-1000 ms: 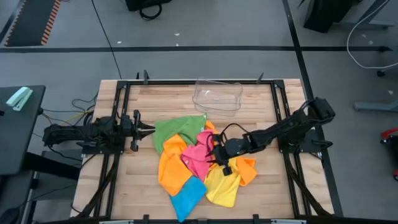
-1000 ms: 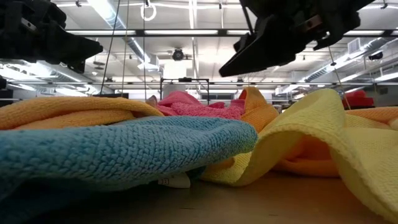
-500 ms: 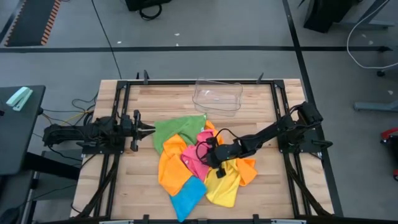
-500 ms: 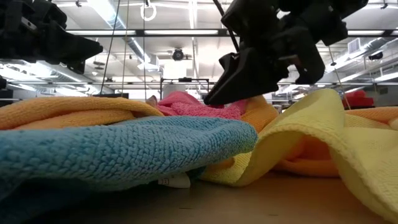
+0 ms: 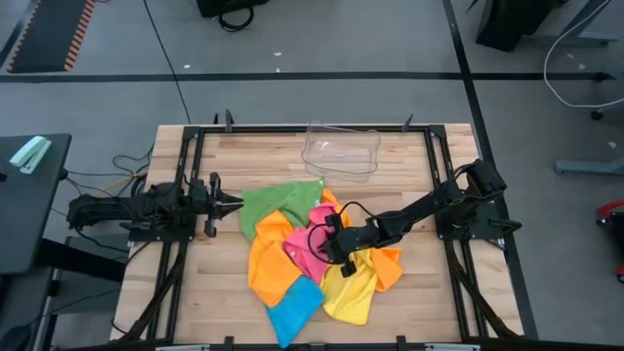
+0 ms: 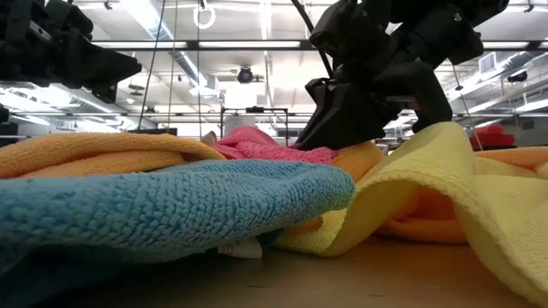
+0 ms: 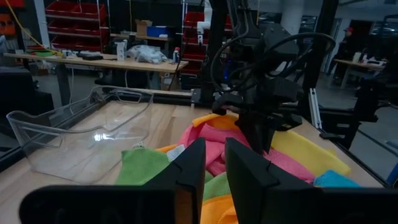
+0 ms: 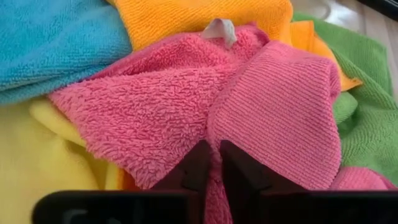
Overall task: Fold microfiber towels
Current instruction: Fold the pink microfiber cloth
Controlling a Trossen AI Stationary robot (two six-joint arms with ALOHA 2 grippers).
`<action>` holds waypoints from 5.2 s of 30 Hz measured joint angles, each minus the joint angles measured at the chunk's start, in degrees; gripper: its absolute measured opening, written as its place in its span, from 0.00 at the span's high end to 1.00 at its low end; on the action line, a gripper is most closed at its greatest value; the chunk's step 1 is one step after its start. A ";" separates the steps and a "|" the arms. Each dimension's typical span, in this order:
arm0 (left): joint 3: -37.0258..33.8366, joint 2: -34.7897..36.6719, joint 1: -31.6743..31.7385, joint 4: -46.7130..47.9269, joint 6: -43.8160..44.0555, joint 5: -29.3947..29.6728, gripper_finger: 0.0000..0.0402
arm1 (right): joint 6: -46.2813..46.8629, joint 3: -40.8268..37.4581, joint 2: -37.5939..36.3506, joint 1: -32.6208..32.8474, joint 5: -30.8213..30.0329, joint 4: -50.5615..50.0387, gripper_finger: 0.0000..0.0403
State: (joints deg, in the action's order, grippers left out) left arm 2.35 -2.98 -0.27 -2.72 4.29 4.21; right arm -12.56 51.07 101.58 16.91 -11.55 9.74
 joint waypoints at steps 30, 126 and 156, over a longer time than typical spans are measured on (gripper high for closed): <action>0.00 0.00 -0.02 0.07 3.08 -0.02 0.83 | -2.01 1.70 -12.79 2.89 -4.95 -8.29 0.99; 9.45 -25.76 0.09 -35.05 0.90 3.91 0.90 | 7.60 50.29 -17.80 6.96 -21.91 -57.92 1.00; 31.76 -70.87 -11.74 -31.51 -14.02 11.82 0.65 | 17.09 50.28 -17.79 3.73 -40.94 -57.24 1.00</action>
State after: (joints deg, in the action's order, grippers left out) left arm 34.11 -73.85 -12.02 -34.23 -9.73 16.03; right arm 4.54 101.34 83.79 20.64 -52.49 -47.51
